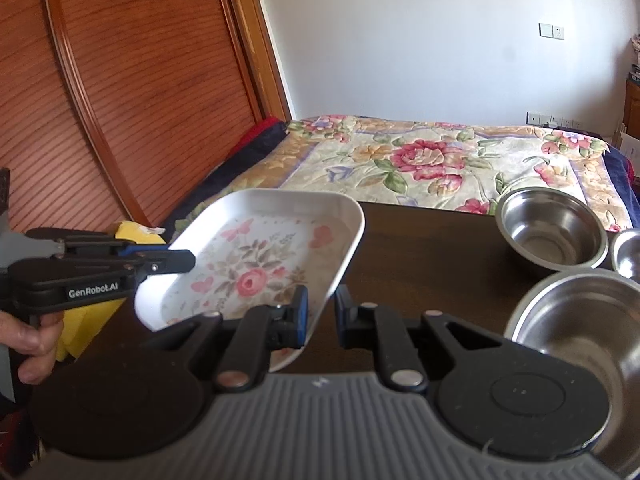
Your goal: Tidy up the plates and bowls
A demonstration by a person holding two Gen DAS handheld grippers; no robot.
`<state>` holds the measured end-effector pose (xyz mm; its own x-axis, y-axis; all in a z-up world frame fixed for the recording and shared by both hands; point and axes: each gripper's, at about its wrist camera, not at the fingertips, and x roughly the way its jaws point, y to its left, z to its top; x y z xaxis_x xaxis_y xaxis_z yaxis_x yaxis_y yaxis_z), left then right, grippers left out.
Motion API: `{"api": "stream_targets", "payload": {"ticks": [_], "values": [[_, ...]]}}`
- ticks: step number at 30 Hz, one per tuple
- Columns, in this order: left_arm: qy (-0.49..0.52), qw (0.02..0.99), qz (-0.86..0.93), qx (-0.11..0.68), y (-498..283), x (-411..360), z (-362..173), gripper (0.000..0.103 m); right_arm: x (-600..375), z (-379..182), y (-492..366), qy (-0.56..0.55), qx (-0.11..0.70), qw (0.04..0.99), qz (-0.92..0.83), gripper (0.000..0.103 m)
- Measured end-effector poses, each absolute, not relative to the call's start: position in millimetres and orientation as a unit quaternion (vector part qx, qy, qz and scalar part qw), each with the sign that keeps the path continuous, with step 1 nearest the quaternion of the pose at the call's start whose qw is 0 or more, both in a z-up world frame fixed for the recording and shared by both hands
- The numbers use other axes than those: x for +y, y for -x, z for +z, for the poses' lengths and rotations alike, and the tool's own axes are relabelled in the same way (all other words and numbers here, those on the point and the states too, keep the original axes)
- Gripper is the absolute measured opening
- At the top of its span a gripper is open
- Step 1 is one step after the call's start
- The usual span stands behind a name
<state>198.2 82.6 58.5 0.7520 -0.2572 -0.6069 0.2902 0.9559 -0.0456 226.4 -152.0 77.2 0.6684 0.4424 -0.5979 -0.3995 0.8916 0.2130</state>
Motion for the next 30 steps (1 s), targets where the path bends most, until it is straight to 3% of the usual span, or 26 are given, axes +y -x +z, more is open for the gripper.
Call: {"api": "stream_targets", "payload": {"ticks": [30], "values": [[-0.026, 0.933, -0.170, 0.316, -94.6, 57.8, 47.4, 0.012, -179.0, 65.4, -142.0, -0.039, 0.320, 0.918, 0.230, 0.016]]}}
